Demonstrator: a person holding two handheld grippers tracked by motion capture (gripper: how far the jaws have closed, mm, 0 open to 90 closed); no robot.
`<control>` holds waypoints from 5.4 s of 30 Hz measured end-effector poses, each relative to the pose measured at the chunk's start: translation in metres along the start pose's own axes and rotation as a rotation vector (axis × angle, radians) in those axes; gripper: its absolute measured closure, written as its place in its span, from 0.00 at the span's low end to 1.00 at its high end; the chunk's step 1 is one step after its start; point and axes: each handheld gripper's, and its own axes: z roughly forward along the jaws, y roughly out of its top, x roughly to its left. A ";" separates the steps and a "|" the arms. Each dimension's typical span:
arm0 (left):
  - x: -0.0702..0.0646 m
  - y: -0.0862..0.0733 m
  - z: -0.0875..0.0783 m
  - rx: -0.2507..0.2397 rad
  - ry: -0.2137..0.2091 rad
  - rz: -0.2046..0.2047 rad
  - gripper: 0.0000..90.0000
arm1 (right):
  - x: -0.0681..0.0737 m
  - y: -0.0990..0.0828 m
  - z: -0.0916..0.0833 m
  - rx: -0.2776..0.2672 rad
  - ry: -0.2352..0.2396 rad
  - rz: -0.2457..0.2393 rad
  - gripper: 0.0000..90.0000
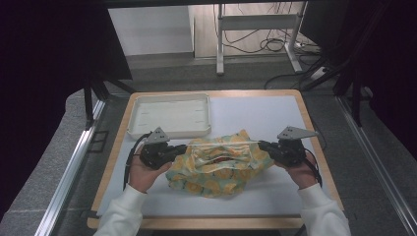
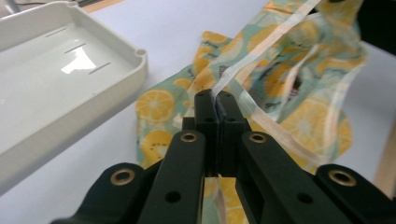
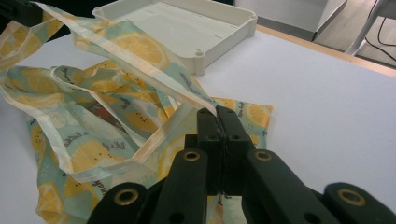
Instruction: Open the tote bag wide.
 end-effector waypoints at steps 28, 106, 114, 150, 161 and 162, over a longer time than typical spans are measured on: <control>-0.004 -0.008 -0.009 0.002 -0.023 0.003 1.00 | 0.011 -0.003 -0.010 -0.009 0.027 -0.017 0.98; -0.034 -0.058 -0.006 0.039 -0.143 -0.032 1.00 | 0.040 -0.056 -0.017 0.104 0.124 -0.015 0.96; -0.034 -0.061 -0.004 0.048 -0.148 -0.033 1.00 | 0.039 -0.062 -0.015 0.128 0.129 -0.013 0.96; -0.021 -0.088 0.034 0.225 -0.082 -0.025 1.00 | 0.031 -0.090 0.009 0.323 0.084 -0.034 0.97; -0.018 -0.090 0.037 0.244 -0.077 -0.036 1.00 | 0.029 -0.093 0.010 0.338 0.080 -0.037 0.97; -0.017 -0.090 0.037 0.244 -0.077 -0.036 1.00 | 0.029 -0.093 0.010 0.338 0.080 -0.038 0.97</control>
